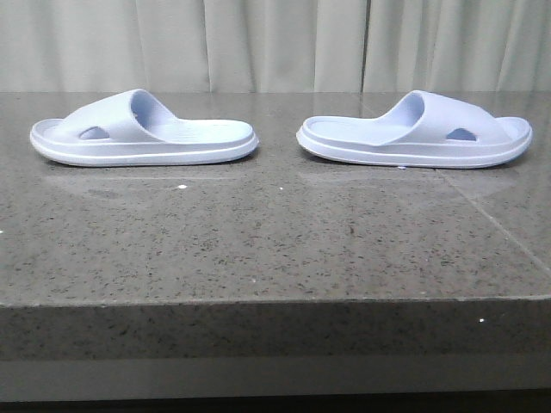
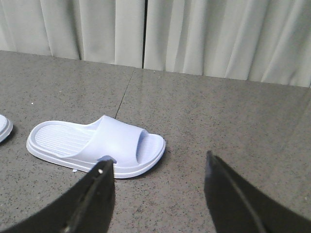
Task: Insert blue slippers together front up
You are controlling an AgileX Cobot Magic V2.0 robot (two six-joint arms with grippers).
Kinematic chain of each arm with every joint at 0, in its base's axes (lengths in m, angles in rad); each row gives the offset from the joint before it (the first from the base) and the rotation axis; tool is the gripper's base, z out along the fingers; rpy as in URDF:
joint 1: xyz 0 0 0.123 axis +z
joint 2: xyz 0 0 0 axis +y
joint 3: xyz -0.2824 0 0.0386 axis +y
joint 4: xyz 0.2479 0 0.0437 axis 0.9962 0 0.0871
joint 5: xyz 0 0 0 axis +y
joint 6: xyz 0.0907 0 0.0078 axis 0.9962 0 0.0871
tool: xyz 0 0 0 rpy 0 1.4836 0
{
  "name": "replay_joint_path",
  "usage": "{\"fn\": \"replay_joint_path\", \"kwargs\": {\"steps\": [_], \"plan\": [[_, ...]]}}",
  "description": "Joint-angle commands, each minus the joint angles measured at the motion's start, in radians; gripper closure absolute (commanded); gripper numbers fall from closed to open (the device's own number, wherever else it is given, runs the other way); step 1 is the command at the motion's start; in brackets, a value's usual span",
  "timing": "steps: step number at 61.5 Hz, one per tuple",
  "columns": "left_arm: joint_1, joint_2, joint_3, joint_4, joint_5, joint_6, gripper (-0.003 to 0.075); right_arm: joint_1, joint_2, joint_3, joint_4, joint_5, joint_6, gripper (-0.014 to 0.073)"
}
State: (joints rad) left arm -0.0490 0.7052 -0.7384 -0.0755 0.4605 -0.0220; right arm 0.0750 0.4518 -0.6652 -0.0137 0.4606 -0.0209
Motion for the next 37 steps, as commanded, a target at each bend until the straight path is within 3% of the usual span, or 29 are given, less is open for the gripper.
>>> {"fn": "replay_joint_path", "kwargs": {"steps": [1,15,24,30,37], "plan": [[-0.007,0.092,-0.067,-0.052,-0.086,-0.007,0.0172,0.002,0.012,-0.036,-0.012,-0.067,-0.002,0.0148],[0.002,0.341,-0.233,-0.088,-0.039,-0.007,0.0173,0.002,0.012,-0.036,-0.012,-0.067,-0.002,0.0148],[0.076,0.491,-0.343,-0.159,0.05,0.028,0.0173,0.002,0.012,-0.036,-0.012,-0.067,-0.002,0.0148],[0.157,0.571,-0.402,-0.308,0.119,0.156,0.0173,0.002,0.012,-0.036,-0.012,-0.067,-0.002,0.0148],[0.264,0.676,-0.458,-0.652,0.275,0.419,0.0173,0.002,0.012,-0.036,-0.012,-0.067,-0.002,0.0148]]}}
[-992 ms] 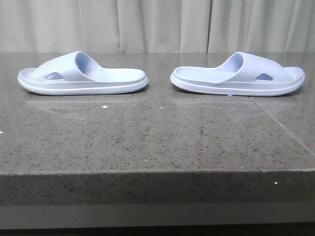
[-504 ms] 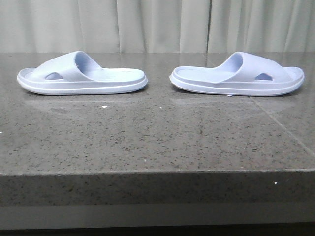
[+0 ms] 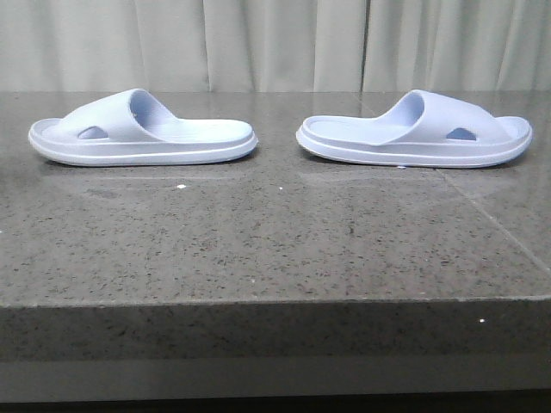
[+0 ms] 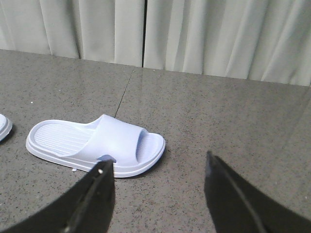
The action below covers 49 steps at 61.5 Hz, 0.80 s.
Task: Insert blue slippers together front up
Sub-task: 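Lower the left gripper and grasp the heel of the slipper nearest it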
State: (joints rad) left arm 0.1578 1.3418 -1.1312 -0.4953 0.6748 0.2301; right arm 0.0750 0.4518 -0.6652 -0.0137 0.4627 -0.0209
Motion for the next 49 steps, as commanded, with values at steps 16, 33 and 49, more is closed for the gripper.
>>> {"fn": "replay_joint_path", "kwargs": {"steps": [16,33,49], "plan": [[0.119,0.319,-0.251,-0.393,0.383,0.329,0.0173,0.002,0.012,-0.036,-0.012,-0.069,-0.002,0.0148],[0.119,0.472,-0.378,-0.404,0.449,0.345,0.0174,0.002,0.012,-0.036,-0.012,-0.069,-0.002,0.0148],[0.119,0.534,-0.403,-0.404,0.451,0.352,0.0265,0.002,0.012,-0.036,-0.012,-0.069,-0.002,0.0148]]}}
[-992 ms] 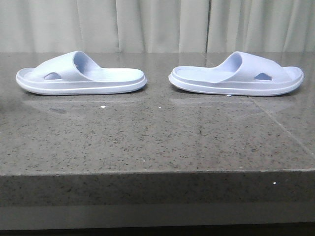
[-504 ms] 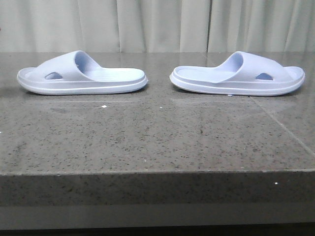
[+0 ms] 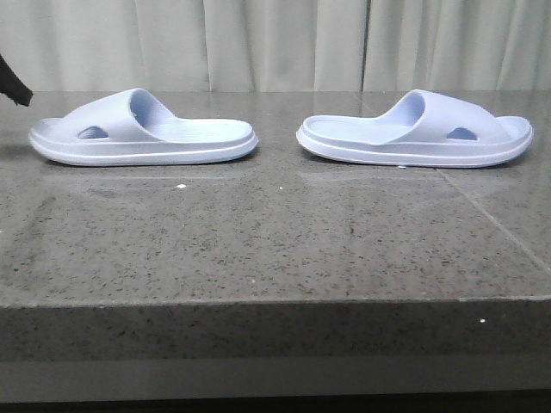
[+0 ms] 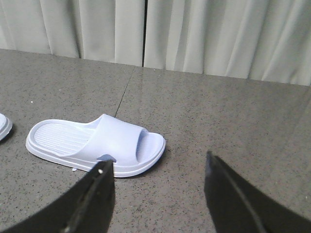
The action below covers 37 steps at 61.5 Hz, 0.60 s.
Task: Insert blue slippers together front up
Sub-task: 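Lower the left gripper and grasp the heel of the slipper nearest it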
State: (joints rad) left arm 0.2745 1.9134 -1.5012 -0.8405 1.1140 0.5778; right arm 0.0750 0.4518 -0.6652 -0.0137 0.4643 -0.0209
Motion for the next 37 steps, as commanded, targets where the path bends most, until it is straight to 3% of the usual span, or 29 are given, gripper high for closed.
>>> {"fn": "replay_joint_path", "kwargs": {"steps": [1,37], "plan": [[0.002,-0.032,-0.033,-0.058,0.012,0.004,0.0273,0.002,0.012,-0.036,-0.012,-0.072,-0.002,0.0148],[-0.048,0.02,-0.033,-0.123,0.023,0.041,0.0291,0.002,0.012,-0.036,-0.012,-0.07,-0.002,0.0148]]}}
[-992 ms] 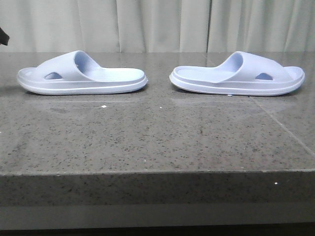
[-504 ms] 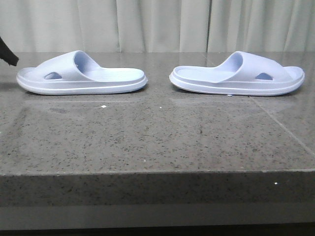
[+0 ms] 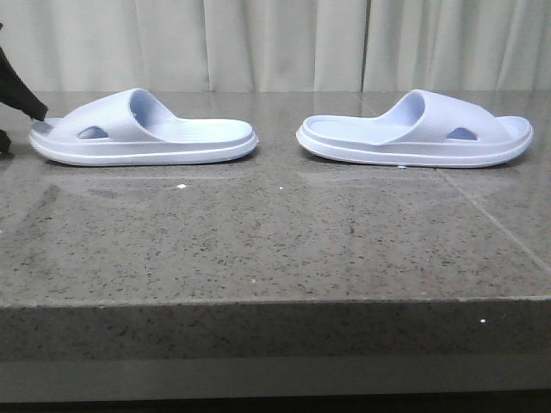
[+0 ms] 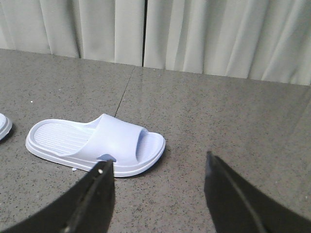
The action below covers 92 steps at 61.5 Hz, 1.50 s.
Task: Insert blue slippers together front up
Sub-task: 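Lower the left gripper and grasp the heel of the slipper nearest it, then lift the grasped slipper up off the table with the left gripper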
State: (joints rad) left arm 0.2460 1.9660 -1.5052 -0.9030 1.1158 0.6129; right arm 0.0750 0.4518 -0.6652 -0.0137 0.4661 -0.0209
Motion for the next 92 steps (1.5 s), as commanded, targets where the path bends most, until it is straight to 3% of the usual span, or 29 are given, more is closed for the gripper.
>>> {"fn": "replay_joint_path", "kwargs": {"steps": [1,26,41,81,86,92], "plan": [[-0.023,-0.029,-0.029,-0.061,0.025,0.008,0.0291,0.002,0.012,-0.036,-0.012,-0.072,-0.002,0.0148],[-0.057,0.004,-0.029,-0.051,0.059,0.016,0.0297,0.002,0.012,-0.036,-0.012,-0.072,-0.002,0.0148],[-0.057,0.004,-0.029,-0.03,0.061,0.018,0.0426,0.002,0.012,-0.036,-0.012,-0.072,-0.002,0.0148],[-0.132,0.004,-0.029,-0.1,0.07,0.026,0.043,0.002,0.012,-0.036,-0.012,-0.072,-0.002,0.0148],[-0.132,0.004,-0.029,-0.135,0.108,0.051,0.0488,0.002,0.012,-0.036,-0.012,-0.072,-0.002,0.0148],[-0.125,0.004,-0.029,-0.191,0.165,0.074,0.0624,0.002,0.012,-0.036,-0.012,-0.072,-0.002,0.0148]]}}
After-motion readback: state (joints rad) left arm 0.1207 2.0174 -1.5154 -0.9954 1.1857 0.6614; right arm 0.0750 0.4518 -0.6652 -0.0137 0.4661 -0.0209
